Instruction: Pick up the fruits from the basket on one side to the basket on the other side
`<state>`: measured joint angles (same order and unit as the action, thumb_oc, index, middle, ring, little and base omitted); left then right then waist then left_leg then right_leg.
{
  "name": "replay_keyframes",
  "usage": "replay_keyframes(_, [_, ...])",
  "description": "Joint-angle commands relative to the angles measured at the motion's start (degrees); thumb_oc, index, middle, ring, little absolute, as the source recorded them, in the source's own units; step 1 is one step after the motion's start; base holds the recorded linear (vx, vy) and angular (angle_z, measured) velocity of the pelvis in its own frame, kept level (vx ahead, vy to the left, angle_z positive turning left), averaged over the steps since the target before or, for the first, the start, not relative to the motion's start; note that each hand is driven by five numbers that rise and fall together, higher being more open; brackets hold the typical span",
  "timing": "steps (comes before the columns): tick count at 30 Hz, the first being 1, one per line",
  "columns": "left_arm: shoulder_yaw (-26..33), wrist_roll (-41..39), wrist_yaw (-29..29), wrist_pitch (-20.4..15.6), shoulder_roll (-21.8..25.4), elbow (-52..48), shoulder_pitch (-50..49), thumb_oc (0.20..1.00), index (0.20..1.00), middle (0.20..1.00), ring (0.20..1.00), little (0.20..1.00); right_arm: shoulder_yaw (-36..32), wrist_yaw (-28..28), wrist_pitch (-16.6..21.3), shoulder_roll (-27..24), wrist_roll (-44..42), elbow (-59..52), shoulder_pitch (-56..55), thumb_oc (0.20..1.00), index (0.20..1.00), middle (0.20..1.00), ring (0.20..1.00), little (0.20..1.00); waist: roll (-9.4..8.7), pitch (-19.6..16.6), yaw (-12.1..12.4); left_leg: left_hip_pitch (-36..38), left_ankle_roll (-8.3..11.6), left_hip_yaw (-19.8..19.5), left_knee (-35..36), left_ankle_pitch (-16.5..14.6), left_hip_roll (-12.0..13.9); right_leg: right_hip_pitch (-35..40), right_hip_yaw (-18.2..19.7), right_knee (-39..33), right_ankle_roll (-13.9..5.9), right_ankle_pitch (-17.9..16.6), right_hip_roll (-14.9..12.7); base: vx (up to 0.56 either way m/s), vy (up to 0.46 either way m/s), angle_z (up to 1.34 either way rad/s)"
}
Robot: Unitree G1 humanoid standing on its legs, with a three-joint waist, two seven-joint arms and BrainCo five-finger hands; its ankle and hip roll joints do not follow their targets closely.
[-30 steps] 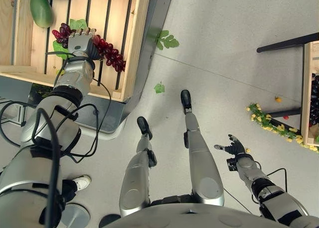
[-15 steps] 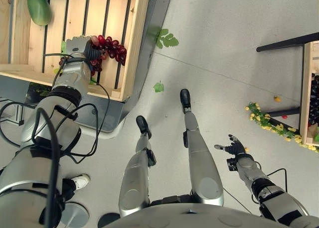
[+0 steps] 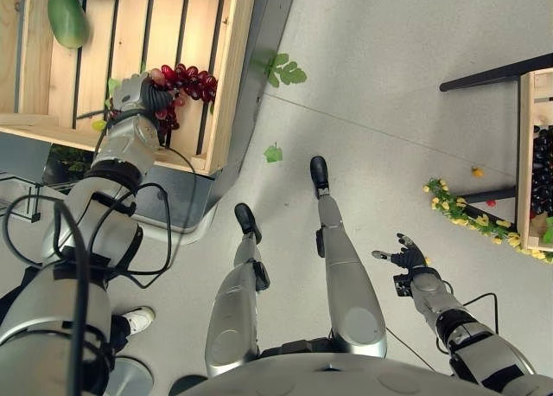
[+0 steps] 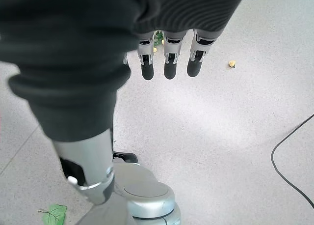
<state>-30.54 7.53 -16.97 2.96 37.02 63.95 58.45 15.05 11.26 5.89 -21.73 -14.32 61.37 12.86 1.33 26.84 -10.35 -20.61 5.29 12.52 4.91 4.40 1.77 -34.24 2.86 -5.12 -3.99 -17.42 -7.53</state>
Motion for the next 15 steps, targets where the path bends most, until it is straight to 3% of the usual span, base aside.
replay_keyframes(1, [5.47, -11.95, -0.03, -3.14, 3.27, -0.04, -1.86, 0.200, 0.200, 0.200, 0.200, 0.200, -1.77, -0.92, -0.81, -1.01, -1.99, 1.43, -3.28, 1.000, 1.000, 1.000, 1.000, 1.000, -1.33, -0.34, 0.80, -9.69, -0.85, -4.01, -2.92, 2.63, -1.44, 1.62, -2.01, 0.47, -5.58, 6.68, -0.46, 0.00, 0.000, 0.00])
replay_keyframes(6, [12.19, -27.25, 2.62, -7.04, 1.59, -5.28, -8.60, 0.200, 0.200, 0.200, 0.200, 0.200, -2.80, -1.69, -1.48, -1.18, -1.38, 2.00, -3.31, 1.000, 1.000, 1.000, 1.000, 1.000, -1.25, -0.73, 1.10, -9.17, -0.77, -4.22, -2.93, 2.52, -1.47, 2.24, -2.08, 0.49, -5.23, 6.89, -0.16, 0.00, 0.000, 0.00])
replay_keyframes(15, [16.68, -49.10, 8.60, -12.74, -0.33, -27.02, -24.39, 0.200, 0.200, 0.200, 0.200, 0.200, -4.15, -3.27, -2.68, -1.73, 0.58, 1.94, -4.76, 1.000, 1.000, 1.000, 1.000, 1.000, -0.77, -1.26, 2.27, -7.50, -0.80, -5.17, -2.89, 2.41, -1.77, 4.49, -2.74, 0.47, -4.82, 7.46, 0.22, 0.00, 0.000, 0.00])
